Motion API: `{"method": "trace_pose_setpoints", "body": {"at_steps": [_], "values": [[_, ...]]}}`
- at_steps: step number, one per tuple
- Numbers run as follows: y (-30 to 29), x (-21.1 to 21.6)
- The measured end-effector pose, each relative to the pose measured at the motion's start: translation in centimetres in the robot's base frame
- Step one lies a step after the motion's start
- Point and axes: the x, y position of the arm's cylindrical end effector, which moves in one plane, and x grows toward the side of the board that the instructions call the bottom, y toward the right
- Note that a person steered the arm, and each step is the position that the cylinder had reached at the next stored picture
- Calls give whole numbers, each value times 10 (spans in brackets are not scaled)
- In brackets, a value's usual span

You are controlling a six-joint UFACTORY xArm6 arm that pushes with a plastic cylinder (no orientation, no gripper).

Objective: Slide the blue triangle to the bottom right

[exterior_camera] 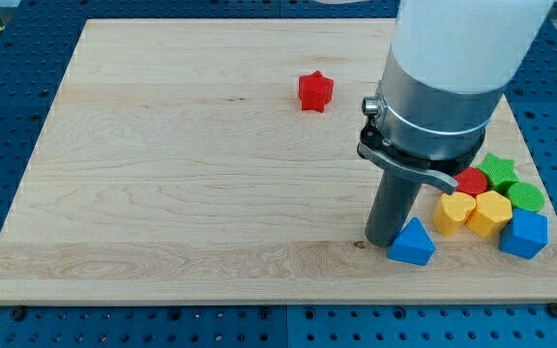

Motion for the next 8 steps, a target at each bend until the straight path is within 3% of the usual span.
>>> {"method": "trace_pose_setpoints", "body": {"at_steps": [6, 8], "values": [[82, 18], [74, 27]]}}
